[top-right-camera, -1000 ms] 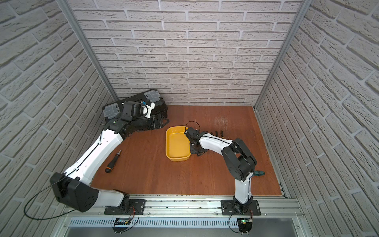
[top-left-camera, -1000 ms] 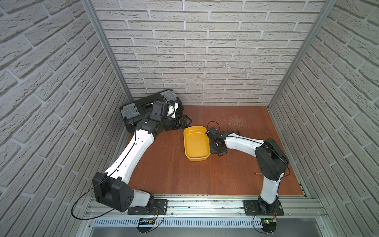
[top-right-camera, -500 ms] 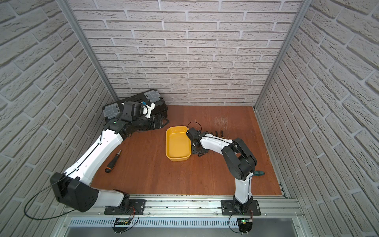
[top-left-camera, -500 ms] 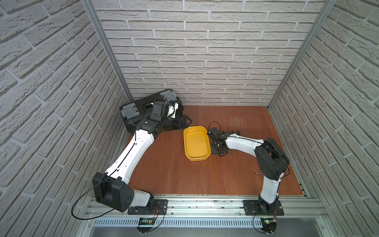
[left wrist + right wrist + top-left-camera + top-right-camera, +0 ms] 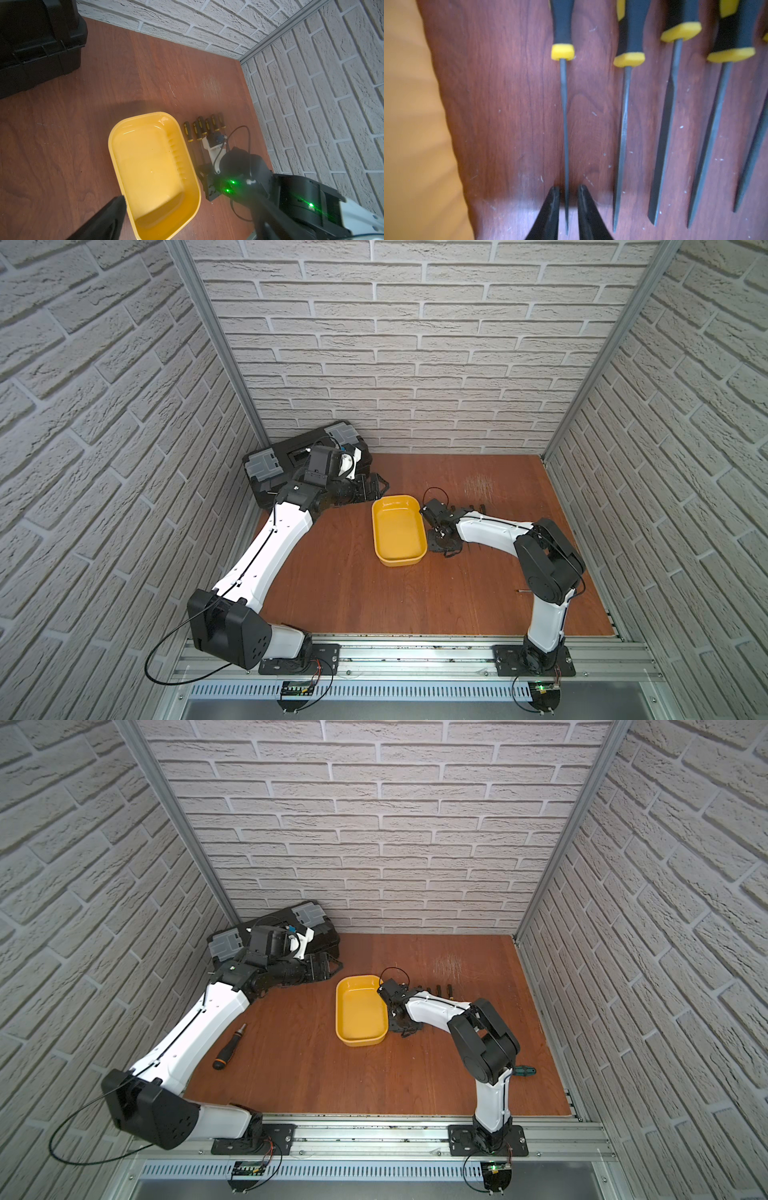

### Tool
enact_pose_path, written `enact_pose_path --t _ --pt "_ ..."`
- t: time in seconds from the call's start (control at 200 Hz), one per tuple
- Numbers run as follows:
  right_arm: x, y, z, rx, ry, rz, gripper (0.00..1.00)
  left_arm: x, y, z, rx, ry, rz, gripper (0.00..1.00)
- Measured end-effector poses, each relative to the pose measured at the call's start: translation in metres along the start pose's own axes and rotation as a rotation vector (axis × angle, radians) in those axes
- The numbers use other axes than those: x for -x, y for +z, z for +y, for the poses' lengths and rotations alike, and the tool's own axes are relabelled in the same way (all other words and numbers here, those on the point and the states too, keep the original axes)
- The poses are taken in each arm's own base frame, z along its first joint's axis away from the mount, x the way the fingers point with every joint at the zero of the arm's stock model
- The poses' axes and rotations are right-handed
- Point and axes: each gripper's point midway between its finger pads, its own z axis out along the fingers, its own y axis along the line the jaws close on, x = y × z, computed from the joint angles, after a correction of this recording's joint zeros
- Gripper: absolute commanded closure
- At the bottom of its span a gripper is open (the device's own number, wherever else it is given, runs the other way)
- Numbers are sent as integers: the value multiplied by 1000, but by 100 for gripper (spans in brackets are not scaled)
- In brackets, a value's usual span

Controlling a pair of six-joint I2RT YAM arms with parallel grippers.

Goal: Take the file tool out of the storage box
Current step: Place the file tool at the center of the board, then reset both arms

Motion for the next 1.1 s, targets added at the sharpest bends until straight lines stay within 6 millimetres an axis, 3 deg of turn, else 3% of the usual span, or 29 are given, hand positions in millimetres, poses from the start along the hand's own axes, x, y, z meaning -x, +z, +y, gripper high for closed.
enact_pose_path --t 0.185,0.305,0.42,0.45,0.555,0.66,0.835,1.1 --pt "4 -8 0 8 -33 -20 57 0 0 0 1 -2 1 1" --pt "18 -39 -2 45 -78 -88 46 0 3 2 8 -4 7 1" --pt "35 -82 -11 92 -91 -183 13 5 6 4 23 -2 8 2" --pt "39 -91 -15 99 -96 -206 0 6 6 6 30 1 5 2" --pt "53 -118 -35 119 -86 -278 0 8 6 16 84 13 -10 1" --pt "58 -128 -61 112 -63 -312 0 11 4 28 151 38 -27 2" --pt "56 -117 -108 93 -8 -306 0 16 -7 52 249 61 -77 2" --pt "56 -103 -173 26 69 -418 0 -4 -36 100 416 115 -170 1"
